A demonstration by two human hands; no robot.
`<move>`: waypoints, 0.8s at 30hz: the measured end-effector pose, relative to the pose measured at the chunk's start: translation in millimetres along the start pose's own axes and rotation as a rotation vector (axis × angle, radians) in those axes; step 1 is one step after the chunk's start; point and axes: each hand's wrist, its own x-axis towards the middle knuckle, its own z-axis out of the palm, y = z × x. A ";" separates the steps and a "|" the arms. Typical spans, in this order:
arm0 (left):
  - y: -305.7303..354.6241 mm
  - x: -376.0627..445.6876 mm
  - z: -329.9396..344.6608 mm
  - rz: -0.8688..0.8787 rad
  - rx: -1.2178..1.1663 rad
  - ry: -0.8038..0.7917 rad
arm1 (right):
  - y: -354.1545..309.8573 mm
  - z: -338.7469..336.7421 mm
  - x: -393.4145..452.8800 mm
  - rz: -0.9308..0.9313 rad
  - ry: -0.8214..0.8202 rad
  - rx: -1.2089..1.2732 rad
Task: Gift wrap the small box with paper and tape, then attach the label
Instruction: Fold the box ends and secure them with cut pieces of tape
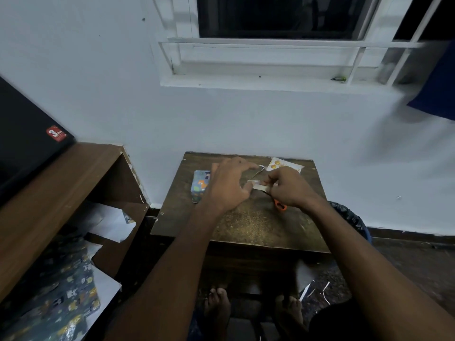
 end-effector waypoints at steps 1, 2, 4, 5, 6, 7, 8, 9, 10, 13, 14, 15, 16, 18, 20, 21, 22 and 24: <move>2.6 1.5 2.4 0.020 -0.013 -0.001 | 0.1 -1.8 -0.9 -0.020 0.003 0.010; 5.1 2.7 4.8 0.032 -0.020 -0.009 | 1.1 -3.4 -1.6 -0.041 0.008 0.020; 8.0 3.0 7.1 0.032 -0.014 -0.023 | 2.7 -5.4 -2.1 -0.087 0.013 0.044; 8.7 2.8 8.8 0.026 -0.014 -0.025 | 3.2 -6.7 -2.9 -0.095 0.007 0.053; 8.9 2.3 9.9 0.019 -0.026 -0.018 | 3.5 -7.9 -3.7 -0.102 -0.003 0.057; 9.3 1.8 10.3 0.012 -0.047 -0.001 | 3.7 -8.7 -4.6 -0.103 -0.016 0.056; 9.8 1.7 10.4 0.005 -0.066 0.024 | 3.7 -9.0 -5.5 -0.099 -0.029 0.050; 10.8 1.7 9.9 -0.003 -0.073 0.048 | 4.3 -8.3 -6.2 -0.091 -0.039 0.041; 12.1 1.8 9.6 -0.016 -0.069 0.063 | 5.7 -7.6 -6.7 -0.083 -0.043 0.031; 17.0 0.6 9.3 -0.066 -0.055 0.059 | 8.0 -7.3 -9.4 -0.087 -0.058 0.024; 18.1 0.4 9.4 -0.086 -0.052 0.054 | 7.8 -7.6 -9.9 -0.092 -0.055 0.017; 19.0 0.3 9.7 -0.108 -0.048 0.049 | 7.2 -7.5 -10.1 -0.092 -0.043 0.005; 20.0 0.6 9.7 -0.134 -0.040 0.046 | 6.4 -6.7 -10.2 -0.094 -0.025 -0.007; 22.7 1.7 9.2 -0.184 -0.019 0.042 | 4.1 -3.6 -10.4 -0.107 0.025 -0.053; 24.4 3.1 8.9 -0.215 0.005 0.038 | 1.9 0.9 -10.6 -0.121 0.084 -0.116; 24.9 3.5 8.8 -0.223 0.017 0.027 | 1.3 3.2 -10.7 -0.123 0.104 -0.132; 24.8 3.9 9.1 -0.228 0.025 0.013 | 0.6 5.3 -10.5 -0.127 0.114 -0.146; 23.7 4.4 8.8 -0.234 0.035 -0.021 | -0.2 9.0 -9.6 -0.134 0.113 -0.171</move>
